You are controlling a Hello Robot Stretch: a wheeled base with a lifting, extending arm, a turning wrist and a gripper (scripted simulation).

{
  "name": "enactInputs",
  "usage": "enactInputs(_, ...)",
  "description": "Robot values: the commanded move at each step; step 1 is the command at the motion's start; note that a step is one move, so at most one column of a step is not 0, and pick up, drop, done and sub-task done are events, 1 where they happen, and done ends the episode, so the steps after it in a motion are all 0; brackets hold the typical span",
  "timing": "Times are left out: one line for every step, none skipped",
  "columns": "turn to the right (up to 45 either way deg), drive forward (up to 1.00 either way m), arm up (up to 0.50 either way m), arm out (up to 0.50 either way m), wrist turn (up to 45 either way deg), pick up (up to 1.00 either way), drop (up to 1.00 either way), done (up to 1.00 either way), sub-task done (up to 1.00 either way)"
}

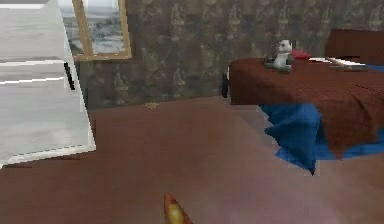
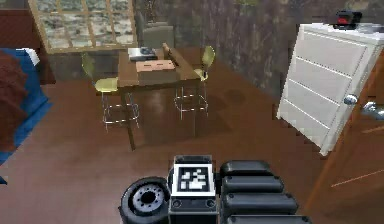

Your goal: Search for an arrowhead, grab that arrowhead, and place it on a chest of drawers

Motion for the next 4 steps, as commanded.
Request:
enactInputs(18.0,0.00,0.00,0.00,0.0,0.00,0.00,0.00,0.00)
enactInputs(0.0,0.05,0.00,0.00,0.0,0.00,0.00,0.00,0.00)
enactInputs(-33.0,0.00,0.00,0.00,0.0,0.00,0.00,0.00,0.00)
enactInputs(0.0,0.65,0.00,0.00,0.0,0.00,0.00,0.00,0.00)
